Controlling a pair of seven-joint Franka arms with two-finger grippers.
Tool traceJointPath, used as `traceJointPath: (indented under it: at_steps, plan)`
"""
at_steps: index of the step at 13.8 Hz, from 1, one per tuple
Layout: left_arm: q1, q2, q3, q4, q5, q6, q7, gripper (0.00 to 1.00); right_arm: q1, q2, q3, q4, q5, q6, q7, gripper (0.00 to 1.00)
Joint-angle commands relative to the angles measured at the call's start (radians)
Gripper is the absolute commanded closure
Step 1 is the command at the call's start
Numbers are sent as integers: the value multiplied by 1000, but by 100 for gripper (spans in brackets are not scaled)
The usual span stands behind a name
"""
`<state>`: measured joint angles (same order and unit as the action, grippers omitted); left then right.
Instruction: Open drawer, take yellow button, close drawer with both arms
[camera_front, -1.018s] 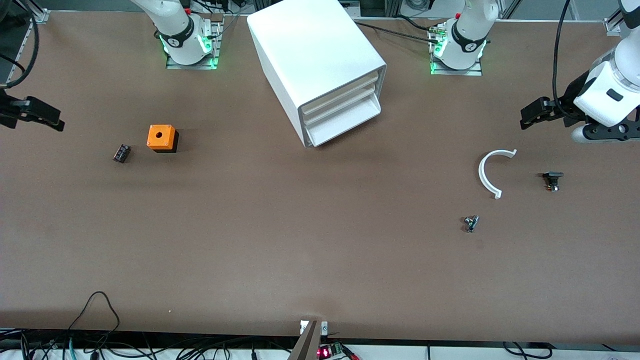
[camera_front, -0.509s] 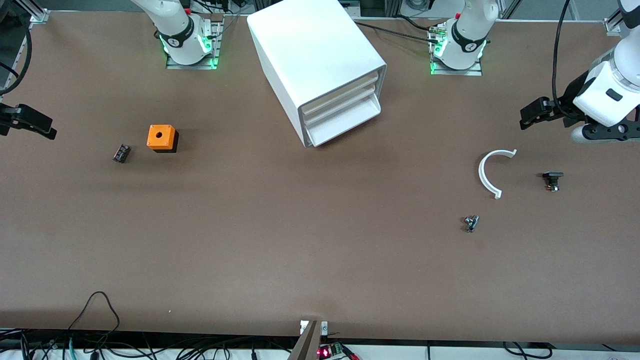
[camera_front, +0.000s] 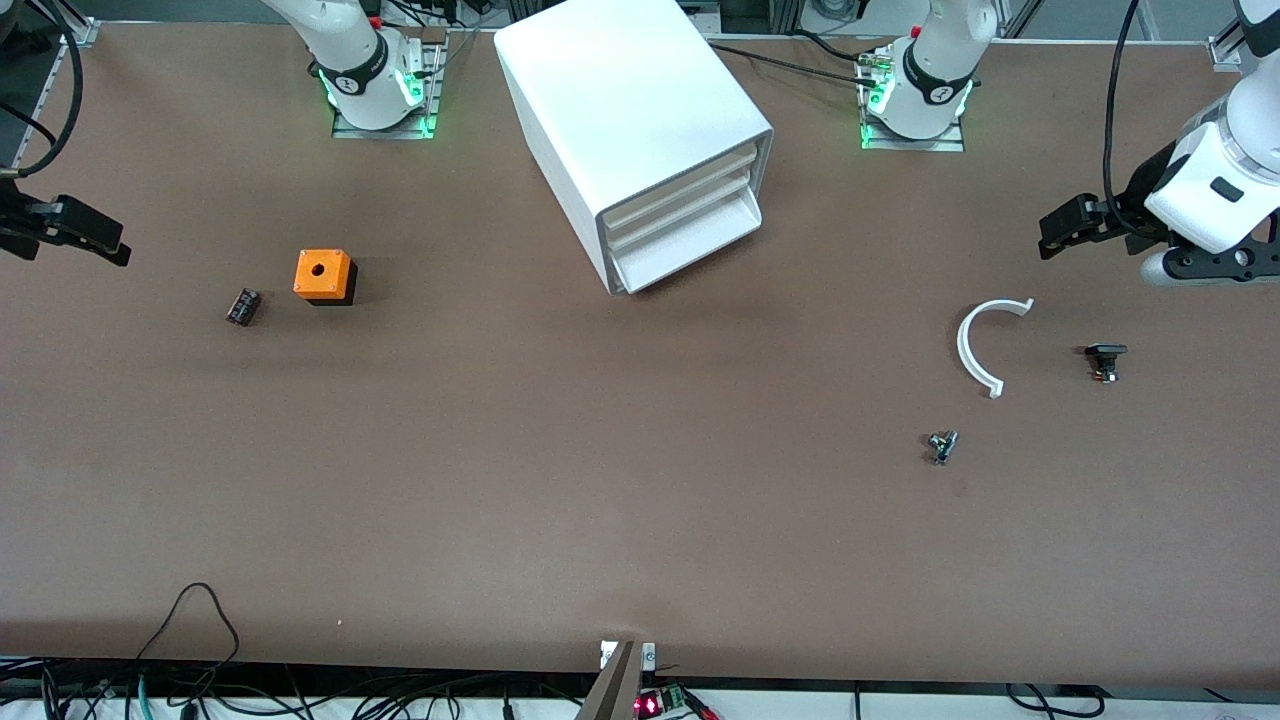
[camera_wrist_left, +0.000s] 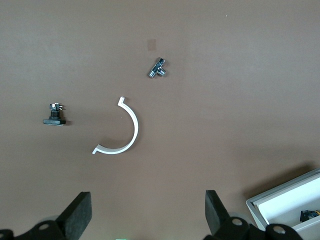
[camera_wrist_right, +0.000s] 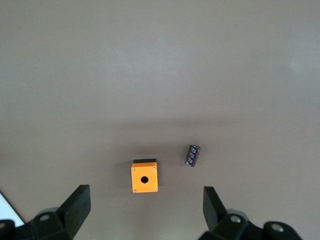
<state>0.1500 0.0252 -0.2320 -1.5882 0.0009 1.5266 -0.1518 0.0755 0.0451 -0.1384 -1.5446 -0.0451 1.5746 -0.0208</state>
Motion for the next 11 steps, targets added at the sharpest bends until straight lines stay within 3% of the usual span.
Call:
traceJointPath:
  at_steps: [1,3,4,11]
  plan:
    - [6,9,-4,19,-16,-2,11,0,-19,-89,22,-112,-1,56,-16,0]
    - [6,9,-4,19,-16,-2,11,0,-20,-178,20,-239,-1,134,-18,0]
    - [6,9,-3,19,-16,-2,11,0,-20,-191,17,-252,1,130,-16,0]
    - [6,9,-6,19,-16,0,11,0,-19,-166,22,-215,-2,99,-5,0]
